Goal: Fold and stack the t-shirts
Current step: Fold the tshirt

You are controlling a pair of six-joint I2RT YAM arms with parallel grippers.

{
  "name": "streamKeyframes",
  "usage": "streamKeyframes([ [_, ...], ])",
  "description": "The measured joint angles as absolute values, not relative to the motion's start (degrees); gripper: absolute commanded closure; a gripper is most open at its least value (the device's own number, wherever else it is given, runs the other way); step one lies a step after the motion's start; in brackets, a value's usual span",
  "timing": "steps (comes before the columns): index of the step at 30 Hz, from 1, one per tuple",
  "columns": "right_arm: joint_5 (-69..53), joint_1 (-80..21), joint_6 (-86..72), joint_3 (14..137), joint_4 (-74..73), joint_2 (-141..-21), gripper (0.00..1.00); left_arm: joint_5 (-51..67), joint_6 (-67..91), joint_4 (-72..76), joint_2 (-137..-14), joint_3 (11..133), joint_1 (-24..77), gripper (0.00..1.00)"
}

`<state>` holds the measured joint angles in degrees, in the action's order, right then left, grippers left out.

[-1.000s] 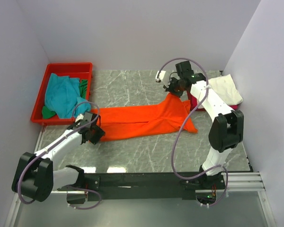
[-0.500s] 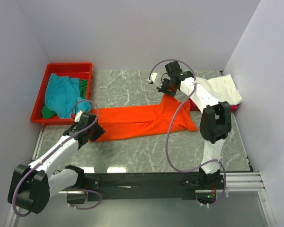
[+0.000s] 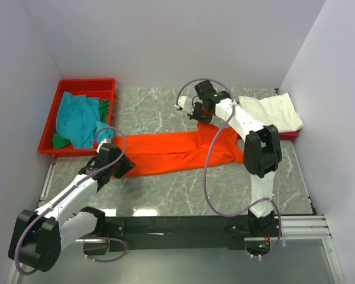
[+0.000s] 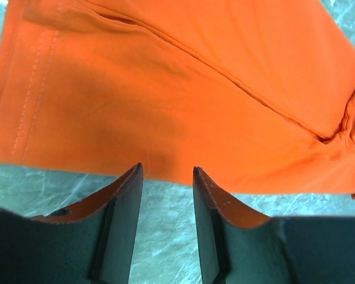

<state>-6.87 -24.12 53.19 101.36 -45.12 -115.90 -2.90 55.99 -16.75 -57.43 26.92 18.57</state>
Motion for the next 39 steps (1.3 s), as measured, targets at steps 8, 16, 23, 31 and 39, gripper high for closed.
streamKeyframes([
  [8,-6.5,-26.3,53.2,101.3,-45.1,-116.1,1.00,-1.3,54.9,-15.0,-57.4,25.7,18.6,0.55],
  [16,-6.7,-26.5,53.3,100.8,-45.1,-116.1,1.00,-1.3,54.7,-14.0,-57.4,25.3,18.6,0.55],
  [23,-6.7,-27.4,53.4,100.8,-45.1,-116.1,1.00,-1.3,54.6,-13.9,-57.4,25.0,18.6,0.55],
  [31,-7.4,-28.7,53.5,100.7,-45.1,-116.1,1.00,-0.8,54.1,-13.8,-57.4,24.7,18.6,0.55],
  [39,-7.8,-28.8,52.2,99.2,-45.1,-115.9,0.44,-0.2,53.3,-13.0,-57.5,24.7,18.9,0.54],
])
